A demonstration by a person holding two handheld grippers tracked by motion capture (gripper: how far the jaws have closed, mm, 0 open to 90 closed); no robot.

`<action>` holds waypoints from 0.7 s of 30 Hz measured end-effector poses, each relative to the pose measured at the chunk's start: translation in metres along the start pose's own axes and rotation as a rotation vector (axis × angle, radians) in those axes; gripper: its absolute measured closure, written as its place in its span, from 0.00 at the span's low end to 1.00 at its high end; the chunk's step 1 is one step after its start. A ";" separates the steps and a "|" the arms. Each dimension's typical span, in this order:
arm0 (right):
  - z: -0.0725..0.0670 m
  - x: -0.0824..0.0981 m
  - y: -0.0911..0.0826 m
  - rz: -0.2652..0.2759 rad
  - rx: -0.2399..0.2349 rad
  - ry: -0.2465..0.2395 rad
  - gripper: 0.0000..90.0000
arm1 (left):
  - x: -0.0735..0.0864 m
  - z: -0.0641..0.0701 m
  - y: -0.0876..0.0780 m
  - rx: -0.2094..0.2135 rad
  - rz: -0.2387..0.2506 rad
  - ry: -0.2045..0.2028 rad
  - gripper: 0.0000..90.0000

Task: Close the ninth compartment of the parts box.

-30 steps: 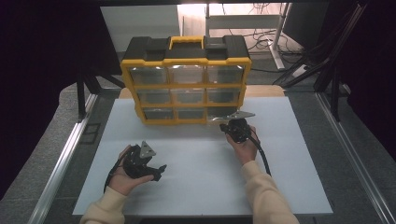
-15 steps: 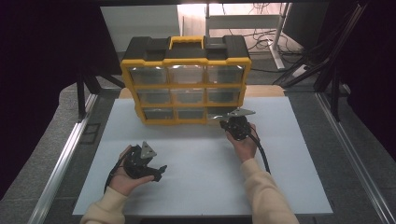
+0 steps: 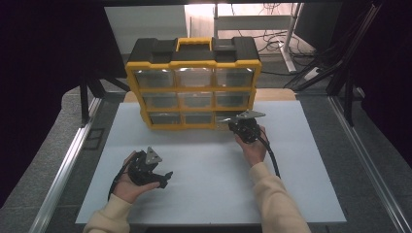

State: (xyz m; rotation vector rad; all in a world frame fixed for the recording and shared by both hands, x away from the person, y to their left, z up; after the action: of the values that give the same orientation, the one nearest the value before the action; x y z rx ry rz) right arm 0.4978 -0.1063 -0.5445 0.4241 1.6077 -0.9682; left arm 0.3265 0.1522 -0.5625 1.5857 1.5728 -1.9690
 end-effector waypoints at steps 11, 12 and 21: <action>0.002 -0.003 0.005 0.009 0.001 -0.008 1.00 | 0.001 -0.001 0.001 -0.002 -0.003 -0.006 0.10; 0.001 -0.004 0.006 0.010 0.001 -0.006 1.00 | 0.001 -0.001 0.000 -0.002 -0.003 -0.008 0.10; 0.005 -0.002 0.012 0.015 0.005 -0.045 1.00 | 0.003 -0.002 0.001 -0.004 -0.008 -0.010 0.10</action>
State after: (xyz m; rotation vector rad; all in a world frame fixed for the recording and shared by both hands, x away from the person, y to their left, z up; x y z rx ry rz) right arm 0.5107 -0.1025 -0.5467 0.4146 1.5601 -0.9645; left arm 0.3272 0.1542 -0.5652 1.5688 1.5804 -1.9733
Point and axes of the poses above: each handheld gripper's, and its own axes: y roughly forward along the jaws, x roughly out of its underside, z roughly to its right, the point moved 9 cm from there along y, roughly forward along the jaws, and after that the axes turned 14 degrees about z, right-handed, at the moved point
